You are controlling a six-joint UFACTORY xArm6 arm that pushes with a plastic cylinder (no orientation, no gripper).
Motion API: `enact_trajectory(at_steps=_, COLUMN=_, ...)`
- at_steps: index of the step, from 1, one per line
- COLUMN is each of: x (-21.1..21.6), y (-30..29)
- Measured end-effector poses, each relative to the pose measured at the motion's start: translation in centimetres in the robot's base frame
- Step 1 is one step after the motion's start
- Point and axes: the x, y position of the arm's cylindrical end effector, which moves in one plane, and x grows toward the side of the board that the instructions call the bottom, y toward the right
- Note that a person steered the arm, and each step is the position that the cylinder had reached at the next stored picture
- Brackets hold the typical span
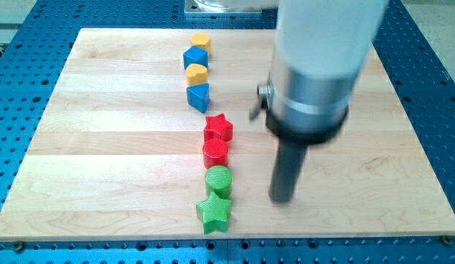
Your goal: Move the green star above the red circle
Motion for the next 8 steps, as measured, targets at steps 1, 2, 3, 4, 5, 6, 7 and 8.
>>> enact_trajectory(at_steps=1, x=1.1, y=-0.2)
enact_trajectory(at_steps=2, x=1.1, y=-2.6)
enact_trajectory(at_steps=3, x=1.1, y=-9.2)
enact_trajectory(at_steps=4, x=1.1, y=-12.2)
enact_trajectory(at_steps=5, x=1.1, y=-15.0)
enact_trajectory(at_steps=6, x=1.0, y=-19.0)
enact_trajectory(at_steps=7, x=1.0, y=-20.9)
enact_trajectory(at_steps=8, x=-3.2, y=-19.2)
